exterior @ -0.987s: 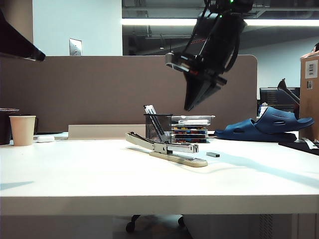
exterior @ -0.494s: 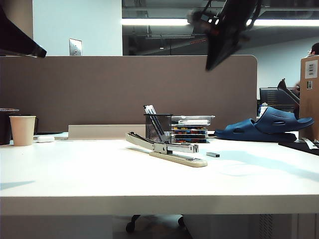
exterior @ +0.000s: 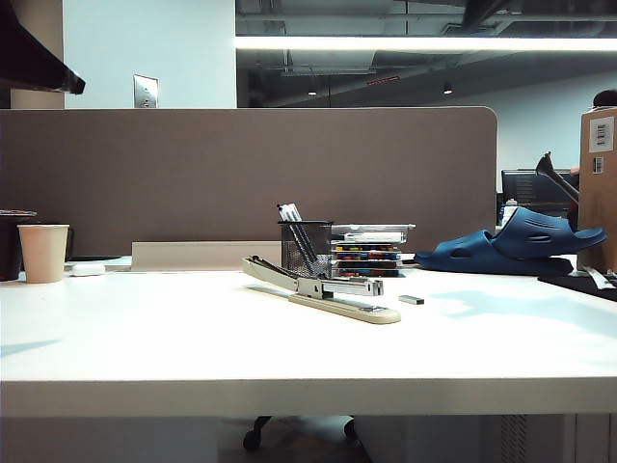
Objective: Pick up a set of staples and put them into the open stapler.
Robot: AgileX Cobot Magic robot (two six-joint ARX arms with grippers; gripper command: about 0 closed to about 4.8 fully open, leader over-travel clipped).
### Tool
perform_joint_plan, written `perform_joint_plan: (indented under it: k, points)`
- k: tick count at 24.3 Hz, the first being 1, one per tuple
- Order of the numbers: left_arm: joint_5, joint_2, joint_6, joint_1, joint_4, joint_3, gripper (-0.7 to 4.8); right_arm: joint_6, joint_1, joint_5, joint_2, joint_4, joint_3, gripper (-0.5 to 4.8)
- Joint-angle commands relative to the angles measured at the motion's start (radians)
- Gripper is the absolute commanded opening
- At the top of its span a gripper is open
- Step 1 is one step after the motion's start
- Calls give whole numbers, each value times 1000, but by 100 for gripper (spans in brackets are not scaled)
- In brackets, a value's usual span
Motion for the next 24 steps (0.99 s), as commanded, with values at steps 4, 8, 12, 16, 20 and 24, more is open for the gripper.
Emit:
perform_joint_plan:
  k: [4,8,12,16,20,24]
  points:
    - [-125,-10,-8,16,57,5,-5,47,-60,-2,-86,21,3,-9]
    - [-166,-28,-57,68,78,12,-5,69,-97,-2,-138,21,1,-9]
    - [-169,-45,-127,108,102,11,-5,69,-107,-1,-190,32,-40,-9]
    - [-166,-58,-154,101,123,12,-5,69,-129,-1,-262,53,-128,-9]
    - [-165,-80,-154,64,121,12,-5,76,-134,5,-369,84,-260,-9]
    - [-193,-110,-154,28,134,12,-5,95,-155,14,-452,105,-348,-9]
